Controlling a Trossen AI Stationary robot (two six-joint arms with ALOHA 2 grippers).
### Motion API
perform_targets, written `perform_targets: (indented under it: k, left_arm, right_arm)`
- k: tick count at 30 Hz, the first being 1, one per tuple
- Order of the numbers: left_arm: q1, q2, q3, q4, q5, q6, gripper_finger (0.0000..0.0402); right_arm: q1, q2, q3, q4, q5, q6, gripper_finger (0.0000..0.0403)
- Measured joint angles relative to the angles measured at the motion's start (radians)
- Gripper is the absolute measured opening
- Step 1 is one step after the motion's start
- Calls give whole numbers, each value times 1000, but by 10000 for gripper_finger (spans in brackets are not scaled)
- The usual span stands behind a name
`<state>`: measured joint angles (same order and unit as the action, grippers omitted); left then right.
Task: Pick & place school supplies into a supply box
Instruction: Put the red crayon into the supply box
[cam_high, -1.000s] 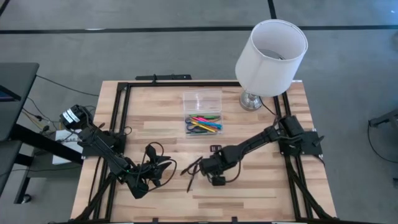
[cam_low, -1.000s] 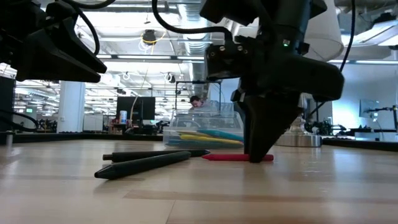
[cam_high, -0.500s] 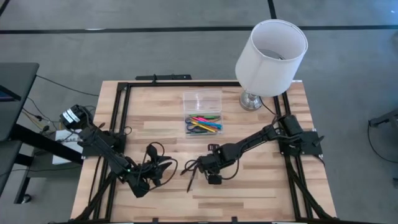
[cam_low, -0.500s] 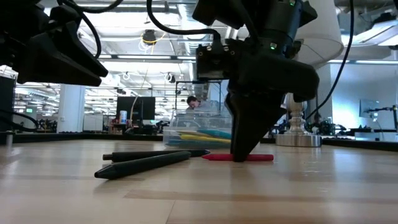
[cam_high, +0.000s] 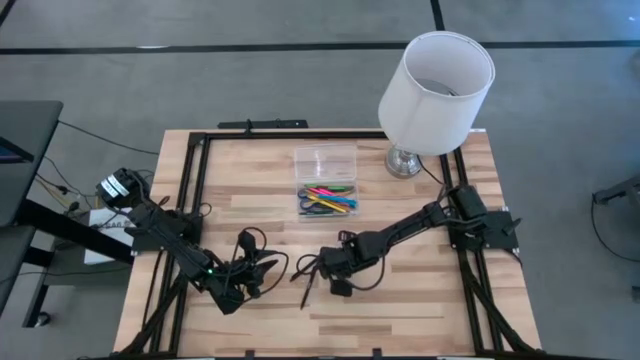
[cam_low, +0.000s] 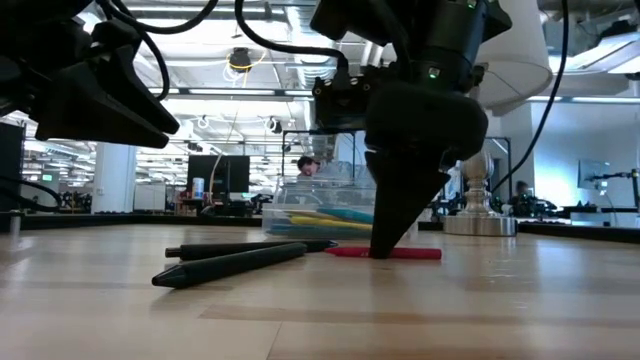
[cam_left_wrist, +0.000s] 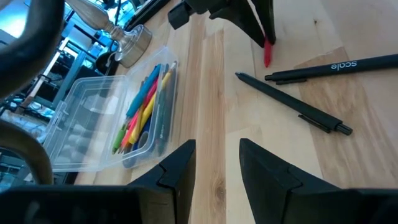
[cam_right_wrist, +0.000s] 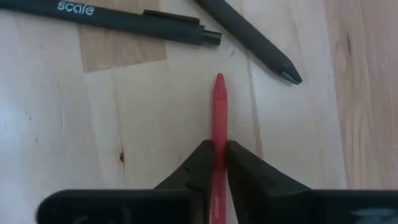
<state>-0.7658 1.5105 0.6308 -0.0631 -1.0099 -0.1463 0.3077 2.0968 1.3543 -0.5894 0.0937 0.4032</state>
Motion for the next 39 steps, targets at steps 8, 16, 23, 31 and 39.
perform_targets:
  k: [8, 16, 23, 31, 39]
  left_arm:
    - [0, 0, 0, 0, 3, 0, 119]
    - [0, 0, 0, 0, 3, 0, 119]
    - [0, 0, 0, 0, 3, 0, 119]
    - [0, 0, 0, 0, 3, 0, 119]
    - [0, 0, 0, -4, 3, 0, 119]
  right_arm:
    - [22, 0, 1, -4, 19, 137, 5]
    - [53, 2, 1, -4, 64, 255, 12]
    - [66, 3, 1, -3, 104, 219, 4]
    - [72, 5, 7, -10, 122, 170, 2]
    - [71, 14, 87, -105, 115, 113, 1]
